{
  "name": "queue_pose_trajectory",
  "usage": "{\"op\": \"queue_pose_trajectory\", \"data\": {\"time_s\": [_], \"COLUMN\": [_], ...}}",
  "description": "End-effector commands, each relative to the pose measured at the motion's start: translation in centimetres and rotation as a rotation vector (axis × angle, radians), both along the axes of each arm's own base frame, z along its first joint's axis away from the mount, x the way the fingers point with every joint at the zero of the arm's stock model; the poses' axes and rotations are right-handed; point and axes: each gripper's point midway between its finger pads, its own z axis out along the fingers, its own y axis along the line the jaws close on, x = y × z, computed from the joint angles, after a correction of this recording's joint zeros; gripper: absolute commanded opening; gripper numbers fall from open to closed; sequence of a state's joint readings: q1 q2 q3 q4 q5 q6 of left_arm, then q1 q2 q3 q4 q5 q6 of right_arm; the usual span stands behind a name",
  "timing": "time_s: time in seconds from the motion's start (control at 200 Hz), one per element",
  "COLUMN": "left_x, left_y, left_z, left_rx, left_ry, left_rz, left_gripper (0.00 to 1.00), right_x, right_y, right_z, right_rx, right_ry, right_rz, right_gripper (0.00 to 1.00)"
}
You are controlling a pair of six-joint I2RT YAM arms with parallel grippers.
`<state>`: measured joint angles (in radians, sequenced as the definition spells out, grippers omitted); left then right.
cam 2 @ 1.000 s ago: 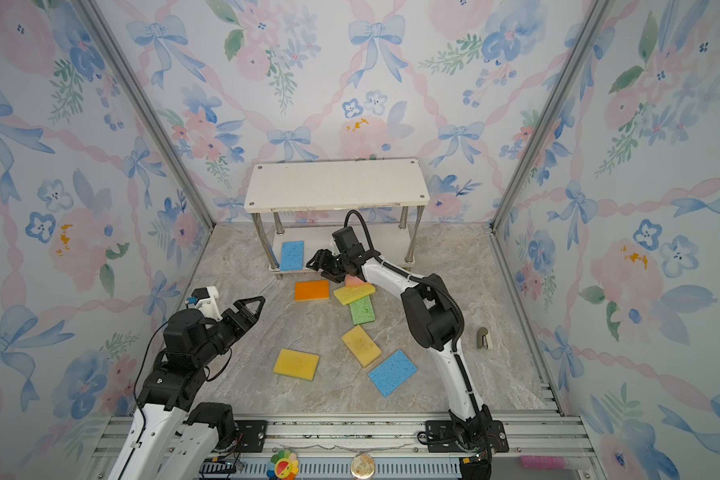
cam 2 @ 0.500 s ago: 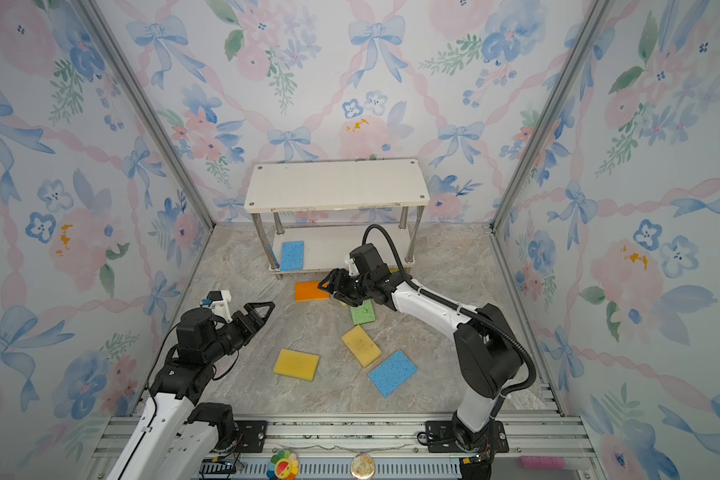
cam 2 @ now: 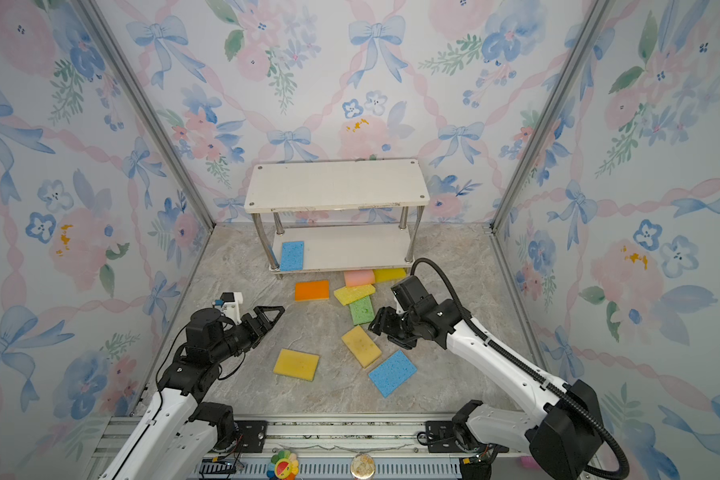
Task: Place and organize the cleaning sponges onto the shelf
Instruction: 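Move the right gripper to the second blue sponge and grasp it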
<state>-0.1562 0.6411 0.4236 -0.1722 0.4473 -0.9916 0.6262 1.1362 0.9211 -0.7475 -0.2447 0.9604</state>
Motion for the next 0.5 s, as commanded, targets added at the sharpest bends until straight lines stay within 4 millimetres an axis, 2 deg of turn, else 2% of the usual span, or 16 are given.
{"op": "queue_pose_trajectory", "data": {"time_s": [0.0, 0.1, 0.205, 0.495], "left_x": [-0.2, -0.5, -0.6, -0.5], "left_y": [-0.9, -1.9, -2.7, -4.1], "left_z": [-0.1, -0.7, -1.1, -1.1], "left_rx": [-0.002, 0.0, 0.001, 0.005], "left_ry": [-0.007, 0.013, 0.024, 0.029], "left_rz": [-0.044, -0.081, -0.105, -0.139], "left_gripper": [0.87, 0.87, 0.88, 0.88], "right_x": [-4.1, -6.0, -7.3, -8.1], "right_y": [-4.7, -6.2, -6.8, -6.3], "right_z": [-2.4, -3.8, -5.4, -7.9], "right_rx": [-0.105, -0.095, -0.084, -0.091], "right_ry": [0.121, 0.15, 0.181, 0.202], "right_rz": [-0.086, -0.139, -0.166, -0.161], "right_gripper": [0.65, 0.63, 0.63, 0.62]}}
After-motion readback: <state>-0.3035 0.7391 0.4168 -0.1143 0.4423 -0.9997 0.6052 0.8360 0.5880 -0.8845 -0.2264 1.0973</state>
